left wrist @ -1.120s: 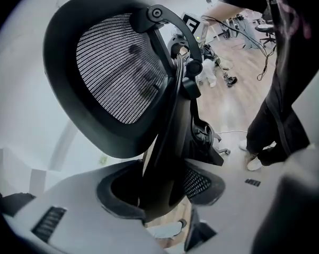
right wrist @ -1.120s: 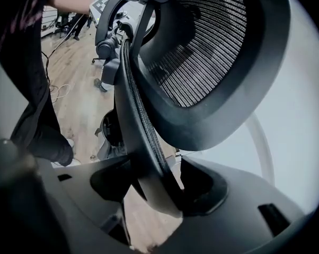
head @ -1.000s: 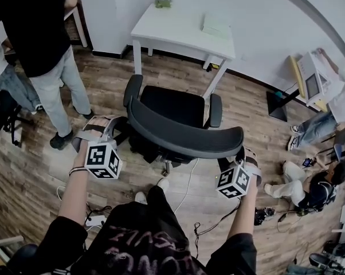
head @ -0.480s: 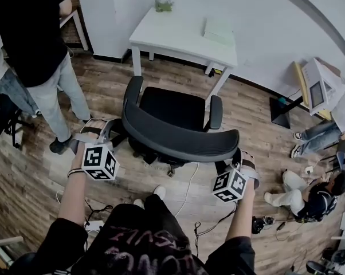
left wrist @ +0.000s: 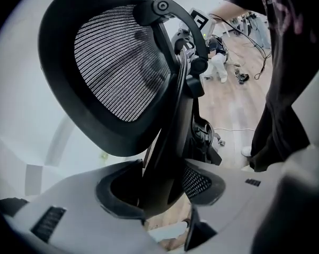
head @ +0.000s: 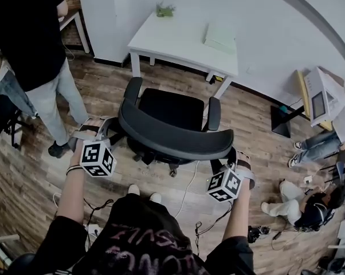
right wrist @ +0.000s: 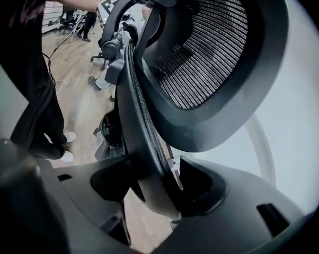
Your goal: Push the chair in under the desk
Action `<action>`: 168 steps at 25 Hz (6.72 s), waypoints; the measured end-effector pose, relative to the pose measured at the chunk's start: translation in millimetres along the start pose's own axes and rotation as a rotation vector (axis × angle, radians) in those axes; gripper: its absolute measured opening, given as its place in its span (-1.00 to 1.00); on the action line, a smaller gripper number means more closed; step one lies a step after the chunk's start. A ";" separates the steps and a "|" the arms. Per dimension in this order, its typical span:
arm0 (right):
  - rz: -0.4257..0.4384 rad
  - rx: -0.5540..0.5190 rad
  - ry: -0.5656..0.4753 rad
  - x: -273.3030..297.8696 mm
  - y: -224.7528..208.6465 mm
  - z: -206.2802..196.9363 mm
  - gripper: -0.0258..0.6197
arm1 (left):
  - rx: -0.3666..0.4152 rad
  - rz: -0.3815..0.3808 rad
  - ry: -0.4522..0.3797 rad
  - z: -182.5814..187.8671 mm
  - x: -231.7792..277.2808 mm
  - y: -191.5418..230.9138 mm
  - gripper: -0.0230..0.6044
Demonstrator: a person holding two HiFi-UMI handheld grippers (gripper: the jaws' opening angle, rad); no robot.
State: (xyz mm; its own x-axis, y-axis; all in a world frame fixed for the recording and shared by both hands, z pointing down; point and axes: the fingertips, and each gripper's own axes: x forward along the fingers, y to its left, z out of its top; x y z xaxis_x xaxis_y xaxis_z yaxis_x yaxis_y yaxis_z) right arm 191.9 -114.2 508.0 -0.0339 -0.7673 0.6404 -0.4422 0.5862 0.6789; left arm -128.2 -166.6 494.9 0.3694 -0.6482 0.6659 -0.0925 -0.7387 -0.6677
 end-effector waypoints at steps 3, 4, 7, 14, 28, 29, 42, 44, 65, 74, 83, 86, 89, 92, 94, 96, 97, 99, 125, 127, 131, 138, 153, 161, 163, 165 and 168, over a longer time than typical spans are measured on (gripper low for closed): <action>-0.005 -0.004 -0.007 12.8 -10.6 5.0 -0.10 | -0.006 0.002 0.001 -3.0 10.6 13.1 -0.21; -0.007 -0.005 -0.007 17.0 -13.9 5.7 -0.10 | -0.007 0.003 -0.001 -3.4 14.5 16.7 -0.20; -0.011 -0.004 -0.004 31.9 -24.8 8.9 -0.10 | -0.008 0.011 -0.016 -6.1 27.1 29.4 -0.20; -0.014 0.005 -0.005 63.3 -47.8 16.2 -0.10 | 0.002 0.000 -0.023 -11.6 58.1 60.4 -0.20; -0.037 0.018 0.022 127.5 -102.5 32.0 -0.10 | 0.026 0.003 -0.062 -20.2 118.3 127.5 -0.20; -0.040 0.020 0.021 131.8 -105.8 33.6 -0.10 | 0.028 0.003 -0.063 -21.4 122.4 132.3 -0.20; -0.032 0.024 0.038 183.1 -150.1 35.8 -0.10 | 0.034 -0.011 -0.054 -18.9 172.8 179.8 -0.21; -0.030 0.021 0.036 193.2 -156.8 36.0 -0.10 | 0.029 -0.011 -0.052 -19.6 182.3 186.9 -0.20; -0.015 -0.028 -0.017 292.8 -245.4 42.6 -0.11 | -0.035 0.012 0.004 -16.3 267.1 265.2 -0.20; -0.016 -0.032 -0.025 327.5 -271.4 53.2 -0.11 | -0.040 0.011 0.009 -24.2 297.4 296.7 -0.20; -0.028 -0.025 -0.018 363.1 -299.8 64.7 -0.11 | -0.035 0.016 -0.003 -31.7 328.6 333.0 -0.20; -0.034 -0.024 -0.018 372.7 -306.8 67.0 -0.11 | -0.037 0.017 -0.002 -33.7 338.1 342.0 -0.20; -0.042 -0.023 -0.018 382.4 -314.9 69.5 -0.11 | -0.038 0.021 -0.002 -34.9 346.6 351.5 -0.20; -0.044 -0.022 -0.015 390.8 -322.8 70.9 -0.11 | -0.038 0.024 -0.006 -35.1 354.2 359.8 -0.19; -0.046 -0.022 -0.015 394.2 -325.1 72.4 -0.11 | -0.039 0.027 -0.010 -36.3 356.8 362.9 -0.19; -0.045 -0.023 -0.015 395.6 -325.2 73.5 -0.10 | -0.038 0.028 -0.014 -37.5 357.5 363.8 -0.19; -0.045 -0.023 -0.015 395.6 -324.9 73.9 -0.11 | -0.037 0.027 -0.015 -38.0 357.3 363.9 -0.19; -0.048 -0.023 -0.016 395.4 -324.5 75.1 -0.10 | -0.036 0.029 -0.017 -38.8 357.0 364.2 -0.19; -0.219 0.218 -0.138 342.5 -330.2 62.8 -0.11 | -0.293 0.169 -0.110 -38.7 305.9 372.1 -0.17; -0.228 0.303 -0.158 332.6 -331.1 60.1 -0.12 | -0.347 0.189 -0.135 -35.9 298.1 372.2 -0.18; -0.263 0.450 -0.216 311.0 -336.4 61.1 -0.48 | -0.452 0.224 -0.182 -28.5 284.5 371.7 -0.26; -0.303 0.589 -0.279 286.9 -335.0 62.1 -0.66 | -0.576 0.295 -0.244 -15.4 264.6 367.8 -0.53; -0.301 0.814 -0.376 255.3 -317.3 63.6 -0.82 | -0.764 0.370 -0.351 5.9 227.8 350.4 -0.88; -0.307 0.893 -0.439 239.6 -316.9 66.4 -0.83 | -0.888 0.383 -0.424 15.9 212.7 344.5 -0.88; -0.309 0.894 -0.442 238.1 -316.5 66.6 -0.84 | -0.905 0.391 -0.443 16.4 208.3 345.5 -0.88; -0.309 0.894 -0.443 237.0 -316.9 66.6 -0.84 | -0.900 0.392 -0.453 17.8 205.3 346.2 -0.88; -0.309 0.894 -0.451 233.4 -317.0 69.1 -0.84 | -0.892 0.393 -0.469 19.3 200.6 346.1 -0.88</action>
State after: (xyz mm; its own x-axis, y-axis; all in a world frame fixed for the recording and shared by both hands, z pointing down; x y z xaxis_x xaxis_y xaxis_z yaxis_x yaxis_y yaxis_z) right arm 262.2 -497.1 417.5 -0.0564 -0.9844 0.1668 -0.9836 0.0835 0.1598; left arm -68.2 -548.8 391.0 0.4662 -0.8739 0.1376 -0.8516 -0.4855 -0.1977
